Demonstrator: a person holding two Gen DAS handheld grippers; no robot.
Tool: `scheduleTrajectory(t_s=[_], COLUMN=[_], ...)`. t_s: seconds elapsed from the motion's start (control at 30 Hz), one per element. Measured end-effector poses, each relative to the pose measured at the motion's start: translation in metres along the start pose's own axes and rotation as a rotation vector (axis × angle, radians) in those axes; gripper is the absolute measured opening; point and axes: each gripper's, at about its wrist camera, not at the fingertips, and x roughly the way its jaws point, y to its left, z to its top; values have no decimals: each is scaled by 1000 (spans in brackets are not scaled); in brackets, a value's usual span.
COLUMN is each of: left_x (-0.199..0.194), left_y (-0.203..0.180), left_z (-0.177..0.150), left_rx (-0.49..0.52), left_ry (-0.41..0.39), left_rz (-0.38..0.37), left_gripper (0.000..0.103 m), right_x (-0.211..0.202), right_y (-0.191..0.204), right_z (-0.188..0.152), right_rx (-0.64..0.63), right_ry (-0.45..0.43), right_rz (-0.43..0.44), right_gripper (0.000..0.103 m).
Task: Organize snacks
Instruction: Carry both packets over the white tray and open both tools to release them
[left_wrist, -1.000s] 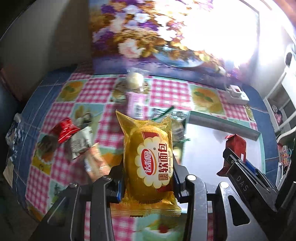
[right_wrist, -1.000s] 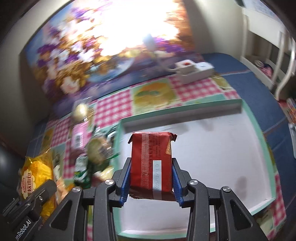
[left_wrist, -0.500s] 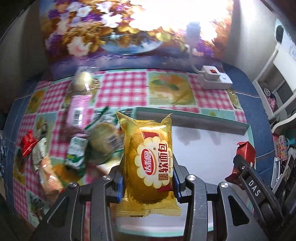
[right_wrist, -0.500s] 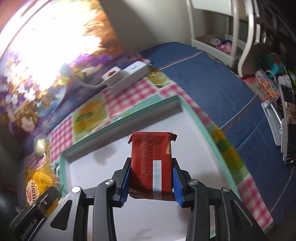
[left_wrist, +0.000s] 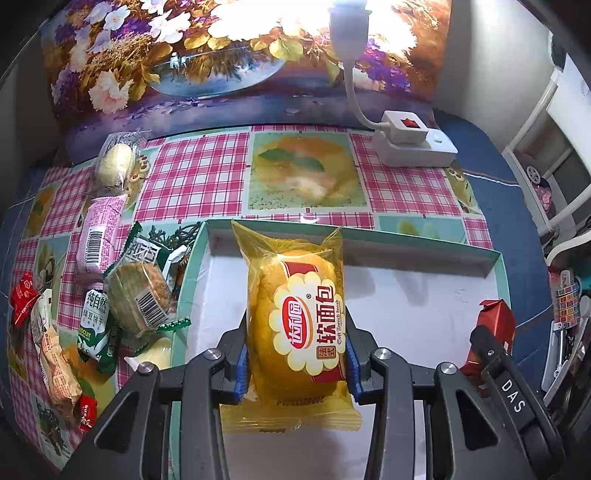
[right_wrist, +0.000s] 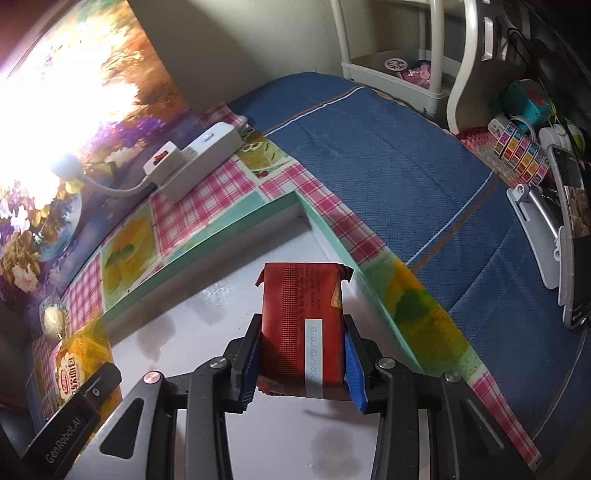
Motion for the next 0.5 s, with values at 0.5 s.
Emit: scheduleTrajectory(t_s=[0.5], left_x=[-17], left_y=[7], left_z=[4], left_rx=[-13], left_ry=[-38], left_rz=[-7], left_gripper=[67], right_x=[-4], right_y=[4], right_z=[1], right_rx=[-23], right_ry=[-4], right_rz=[1], right_gripper=[42])
